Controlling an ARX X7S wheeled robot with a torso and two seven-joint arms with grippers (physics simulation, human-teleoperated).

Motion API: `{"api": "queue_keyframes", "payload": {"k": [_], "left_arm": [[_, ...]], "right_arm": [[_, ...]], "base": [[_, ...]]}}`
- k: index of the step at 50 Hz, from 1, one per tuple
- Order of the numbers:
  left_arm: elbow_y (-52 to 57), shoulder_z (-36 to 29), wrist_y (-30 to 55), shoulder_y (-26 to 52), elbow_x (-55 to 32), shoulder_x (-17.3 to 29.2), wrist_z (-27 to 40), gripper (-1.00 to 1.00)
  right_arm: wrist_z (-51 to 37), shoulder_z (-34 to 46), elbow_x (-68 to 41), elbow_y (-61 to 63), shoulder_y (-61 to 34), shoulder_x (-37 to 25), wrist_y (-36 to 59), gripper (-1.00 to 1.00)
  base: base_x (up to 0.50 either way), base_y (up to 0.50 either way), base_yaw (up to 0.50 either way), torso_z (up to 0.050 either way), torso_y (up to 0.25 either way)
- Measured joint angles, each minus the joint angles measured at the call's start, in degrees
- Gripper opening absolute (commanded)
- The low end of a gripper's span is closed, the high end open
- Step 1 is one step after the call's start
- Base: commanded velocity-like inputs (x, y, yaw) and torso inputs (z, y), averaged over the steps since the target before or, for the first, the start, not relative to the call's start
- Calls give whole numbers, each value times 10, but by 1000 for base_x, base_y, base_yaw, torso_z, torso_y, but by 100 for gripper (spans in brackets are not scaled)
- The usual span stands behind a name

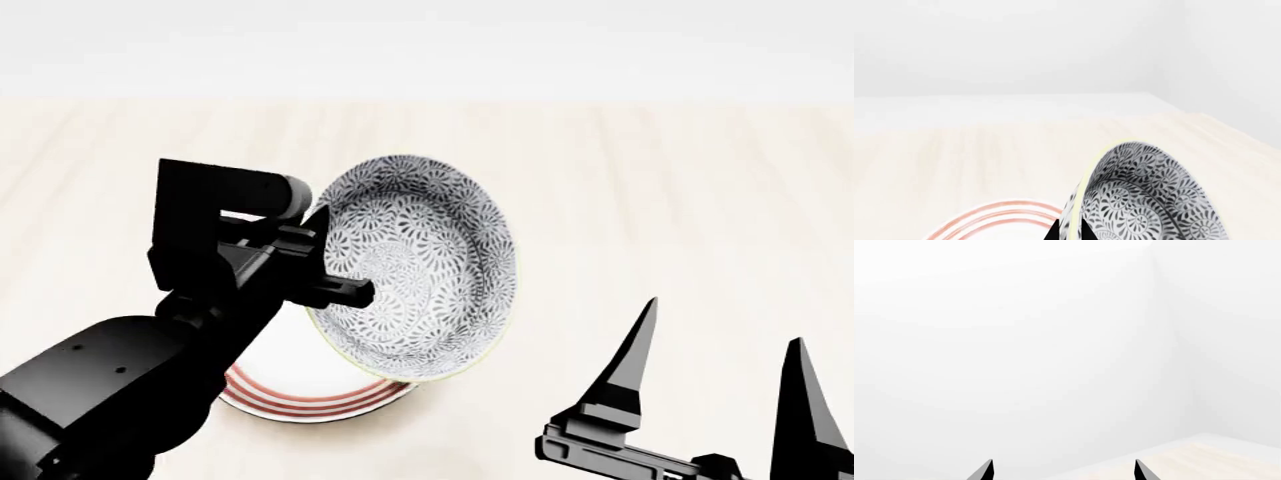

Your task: Put the bowl on the plate.

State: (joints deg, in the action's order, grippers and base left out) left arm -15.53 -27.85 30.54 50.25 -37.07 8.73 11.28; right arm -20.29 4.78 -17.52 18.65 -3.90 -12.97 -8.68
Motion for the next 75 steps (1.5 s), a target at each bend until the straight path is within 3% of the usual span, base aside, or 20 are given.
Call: {"api": "queue_keyframes", "payload": {"k": [20, 28, 36, 42, 48, 75], "left_arm": [[-304, 36, -94, 126, 3, -54, -37, -100], [-424, -12, -146, 181, -30, -69, -49, -100], [-505, -106, -186, 219, -125, -76, -50, -100], [-545, -177, -207, 240, -200, -79, -49, -100], [-570, -208, -208, 250, -246, -79, -46, -100], [-595, -190, -178, 247, -266, -81, -56, -100]], "right_arm": [[-3, 5, -4, -3, 1, -6, -2, 100], [-4, 8, -5, -5, 2, -8, -4, 100], [-4, 10, -6, -6, 3, -10, -5, 100], [-4, 12, -8, -8, 4, -11, -7, 100], [-4, 14, -9, -10, 5, -12, -8, 100], [-8, 21, -12, -14, 7, -18, -13, 100]], "base": [[0, 0, 0, 0, 0], [0, 0, 0, 0, 0], [0, 0, 0, 0, 0], [0, 0, 0, 0, 2], [0, 0, 0, 0, 0], [0, 0, 0, 0, 0]]}}
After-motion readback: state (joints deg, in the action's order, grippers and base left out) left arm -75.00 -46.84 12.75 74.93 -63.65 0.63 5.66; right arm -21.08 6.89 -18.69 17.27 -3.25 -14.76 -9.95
